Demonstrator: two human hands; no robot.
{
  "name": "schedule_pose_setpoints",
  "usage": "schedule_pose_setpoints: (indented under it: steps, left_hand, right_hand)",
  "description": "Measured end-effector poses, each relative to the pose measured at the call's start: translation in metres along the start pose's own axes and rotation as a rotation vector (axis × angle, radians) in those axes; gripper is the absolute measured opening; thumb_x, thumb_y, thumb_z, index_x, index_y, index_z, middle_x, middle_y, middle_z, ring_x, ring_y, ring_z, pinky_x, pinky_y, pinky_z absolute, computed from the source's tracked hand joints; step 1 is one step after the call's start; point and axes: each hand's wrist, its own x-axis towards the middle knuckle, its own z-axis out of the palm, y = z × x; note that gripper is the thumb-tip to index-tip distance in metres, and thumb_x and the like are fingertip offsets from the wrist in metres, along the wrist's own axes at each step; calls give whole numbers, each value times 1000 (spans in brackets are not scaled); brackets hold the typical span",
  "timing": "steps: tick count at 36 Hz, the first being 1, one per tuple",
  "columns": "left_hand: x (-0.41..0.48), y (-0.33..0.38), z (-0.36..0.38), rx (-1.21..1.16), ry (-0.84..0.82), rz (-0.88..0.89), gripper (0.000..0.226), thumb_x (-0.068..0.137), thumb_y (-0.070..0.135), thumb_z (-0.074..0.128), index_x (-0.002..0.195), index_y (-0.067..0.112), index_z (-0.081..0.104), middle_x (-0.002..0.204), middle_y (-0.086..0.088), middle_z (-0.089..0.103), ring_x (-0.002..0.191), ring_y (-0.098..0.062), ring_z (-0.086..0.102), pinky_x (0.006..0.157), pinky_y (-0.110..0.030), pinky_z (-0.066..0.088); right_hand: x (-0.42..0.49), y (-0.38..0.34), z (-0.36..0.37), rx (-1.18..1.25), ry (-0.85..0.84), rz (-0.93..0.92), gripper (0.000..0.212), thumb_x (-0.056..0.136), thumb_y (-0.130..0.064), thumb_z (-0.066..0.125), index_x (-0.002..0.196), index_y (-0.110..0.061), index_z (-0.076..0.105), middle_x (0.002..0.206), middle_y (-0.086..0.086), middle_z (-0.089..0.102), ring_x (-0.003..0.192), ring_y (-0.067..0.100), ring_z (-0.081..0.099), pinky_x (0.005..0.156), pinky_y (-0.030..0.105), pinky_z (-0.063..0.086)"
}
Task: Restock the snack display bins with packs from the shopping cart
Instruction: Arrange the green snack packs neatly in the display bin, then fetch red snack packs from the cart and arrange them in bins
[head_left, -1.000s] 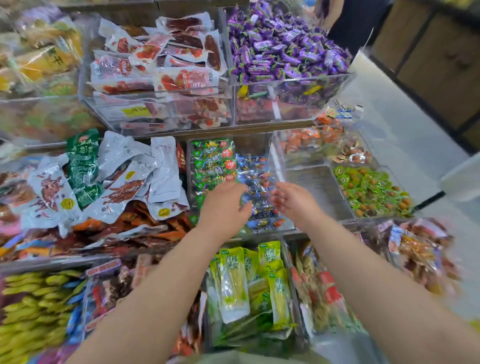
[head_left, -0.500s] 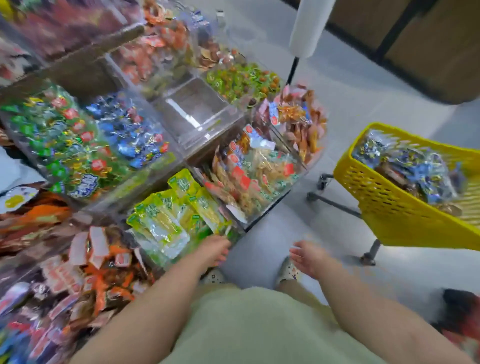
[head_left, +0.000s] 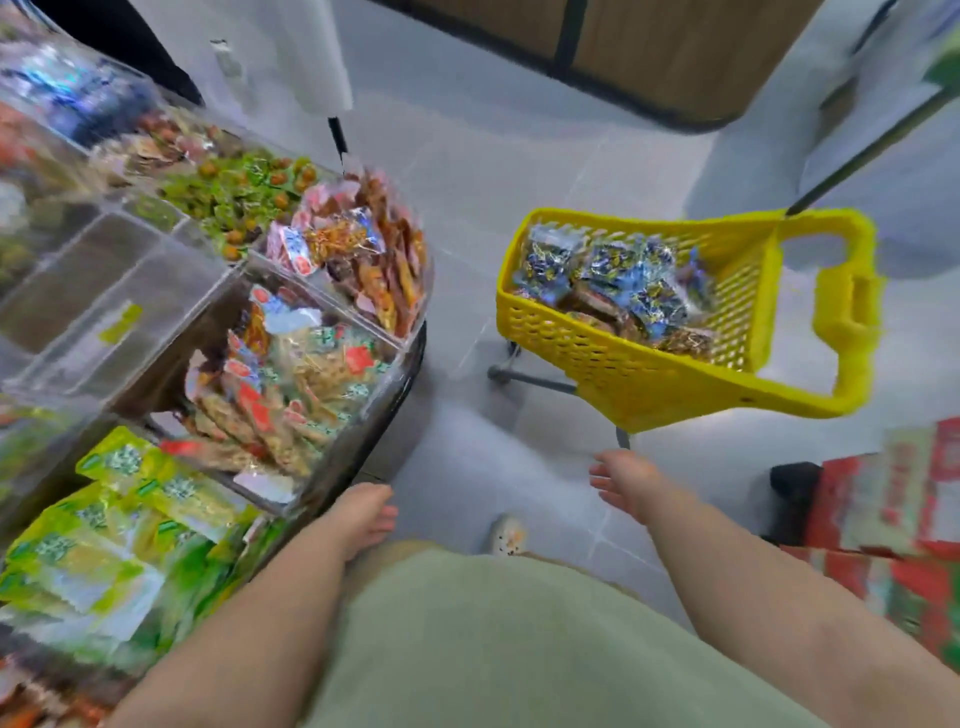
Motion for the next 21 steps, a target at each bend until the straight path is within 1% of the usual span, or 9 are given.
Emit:
schedule_pose_setpoints:
  steps: [2,4,5,7,10,13,17,19,21]
  left_hand:
    - [2,18,12,-4,-12,12,13,99,18,45,101,9,54,88,-10,58,72,-20,55,63,-26,41]
    - [3,32,19,-12,-38,23,21,98,21,47,113,8,54,99,-13,61,80,-24,59,69,-29,44]
    - [4,39,22,-22,-53,24,22,98,22,47,115,9,53,100,-13,62,80,-24,59,70,-30,45]
    - [9,54,27,-33,-74,16,19,99,24,47,114,13,51,93,-10,61,79,-23,58,70,-30,45]
    - [20,78,30,-36,-58,-30,18,98,22,47,112,12,52,90,-8,60,78,-22,58,73,-31,45]
    - [33,108,34,-52,-60,-63,16,96,20,48,107,9,55,91,-8,61,84,-23,59,83,-34,44]
    - [51,160,46,-23,-57,-66,19,97,17,47,109,5,54,103,-12,60,105,-30,56,91,-38,42]
    - [59,192,56,24,-59,-43,20,98,19,45,111,7,53,108,-14,58,104,-29,55,93,-38,41]
    - [65,226,68,78,-82,-10,20,100,22,43,114,10,51,110,-15,57,99,-27,54,89,-36,41]
  right_hand:
    - [4,-4,-11,0,13,2,11,96,-16,44,98,-13,54,75,3,51,63,15,51,62,25,41]
    - [8,1,-18,3,21,36,14,95,-18,46,83,-14,50,78,4,55,65,14,53,64,27,42]
    - [10,4,-20,14,-2,61,13,94,-18,46,83,-14,49,76,4,54,64,15,53,63,26,41]
    - [13,9,-24,-1,-71,121,7,94,-20,49,93,-13,52,78,3,57,68,16,55,65,27,42]
    - [23,-1,-32,-38,-100,158,20,95,-24,50,110,-12,54,94,4,61,86,19,60,77,31,46]
    - [36,-31,-39,32,-69,126,19,97,-25,47,111,-13,52,102,5,59,92,19,58,83,33,46]
    - [53,-81,-48,133,-6,66,20,98,-25,46,112,-13,52,104,6,60,86,16,59,78,31,47]
    - [61,-106,-53,178,23,61,19,98,-25,46,111,-14,52,106,7,60,89,18,59,79,33,48]
    - [68,-131,-58,214,43,50,17,97,-25,48,109,-15,54,104,6,61,85,17,59,77,32,49]
